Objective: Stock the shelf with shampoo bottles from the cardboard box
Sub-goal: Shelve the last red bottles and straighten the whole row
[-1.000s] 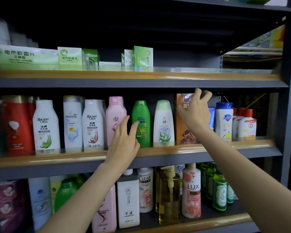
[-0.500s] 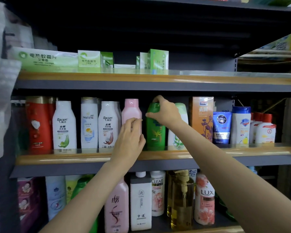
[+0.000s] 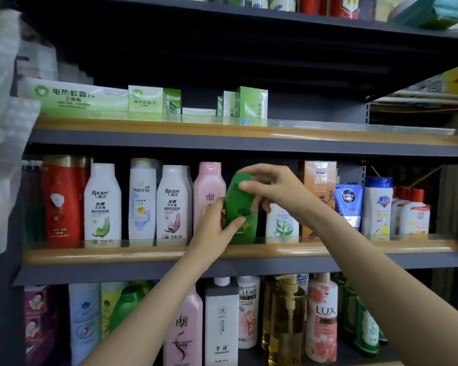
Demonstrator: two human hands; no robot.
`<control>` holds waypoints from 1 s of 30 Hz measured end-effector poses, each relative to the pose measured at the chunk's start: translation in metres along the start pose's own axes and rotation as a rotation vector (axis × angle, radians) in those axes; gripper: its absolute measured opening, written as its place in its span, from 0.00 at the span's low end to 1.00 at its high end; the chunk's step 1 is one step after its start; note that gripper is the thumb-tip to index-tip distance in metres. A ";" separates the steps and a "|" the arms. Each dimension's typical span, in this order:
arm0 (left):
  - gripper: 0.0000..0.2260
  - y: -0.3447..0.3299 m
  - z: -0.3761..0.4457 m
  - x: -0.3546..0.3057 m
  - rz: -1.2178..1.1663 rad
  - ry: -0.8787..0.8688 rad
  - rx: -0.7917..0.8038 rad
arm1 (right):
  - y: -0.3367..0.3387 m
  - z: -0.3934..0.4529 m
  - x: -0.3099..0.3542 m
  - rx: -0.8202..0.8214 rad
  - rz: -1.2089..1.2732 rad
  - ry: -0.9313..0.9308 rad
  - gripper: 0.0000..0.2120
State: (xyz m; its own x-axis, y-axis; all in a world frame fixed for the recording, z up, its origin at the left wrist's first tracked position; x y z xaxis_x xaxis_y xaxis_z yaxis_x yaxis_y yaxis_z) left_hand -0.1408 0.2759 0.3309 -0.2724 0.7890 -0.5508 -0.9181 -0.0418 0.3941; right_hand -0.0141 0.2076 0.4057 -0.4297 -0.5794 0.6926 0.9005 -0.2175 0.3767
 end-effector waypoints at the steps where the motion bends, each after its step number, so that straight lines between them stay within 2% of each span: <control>1: 0.16 0.005 -0.002 -0.001 -0.102 -0.003 -0.051 | 0.000 0.002 0.001 -0.037 0.069 0.006 0.07; 3: 0.15 0.020 -0.002 -0.010 -0.275 -0.006 -0.159 | 0.003 0.009 0.000 -0.220 0.011 0.011 0.07; 5: 0.11 0.040 -0.001 -0.021 -0.347 -0.035 -0.252 | 0.006 0.019 -0.008 -0.329 -0.345 -0.045 0.07; 7: 0.07 0.056 0.000 -0.027 -0.368 -0.046 -0.280 | -0.003 0.028 -0.021 -0.246 -0.659 -0.192 0.15; 9: 0.06 0.063 -0.003 -0.026 -0.354 -0.038 -0.260 | -0.017 0.034 -0.029 -0.196 -0.778 -0.247 0.26; 11: 0.06 0.065 -0.008 -0.020 -0.329 -0.016 -0.230 | -0.029 0.040 -0.030 -0.237 -0.790 -0.243 0.38; 13: 0.06 0.066 -0.013 -0.012 -0.315 0.013 -0.222 | -0.035 0.047 -0.033 -0.260 -0.806 -0.283 0.41; 16: 0.06 0.066 -0.017 -0.003 -0.313 0.048 -0.230 | -0.040 0.052 -0.043 -0.251 -0.833 -0.350 0.40; 20: 0.09 0.064 -0.017 -0.001 -0.318 0.045 -0.231 | -0.049 0.049 -0.053 -0.348 -0.789 -0.361 0.42; 23: 0.08 0.062 -0.014 -0.003 -0.316 0.038 -0.228 | -0.050 0.049 -0.054 -0.381 -0.743 -0.367 0.38; 30: 0.09 0.058 -0.010 -0.005 -0.291 0.064 -0.216 | -0.045 0.058 -0.057 -0.284 -0.673 -0.357 0.34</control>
State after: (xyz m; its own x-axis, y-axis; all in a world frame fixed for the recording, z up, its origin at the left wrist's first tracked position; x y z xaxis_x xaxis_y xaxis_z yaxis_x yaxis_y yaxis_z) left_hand -0.1958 0.2639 0.3494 -0.0021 0.7471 -0.6647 -0.9975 0.0451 0.0539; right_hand -0.0341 0.2956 0.3851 -0.8376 0.0212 0.5459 0.4040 -0.6486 0.6451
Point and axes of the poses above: each hand's wrist, its own z-axis towards the middle knuckle, its own y-axis out of the back of the hand, x = y × z, the point moved 2 cm from there along z, towards the middle knuckle
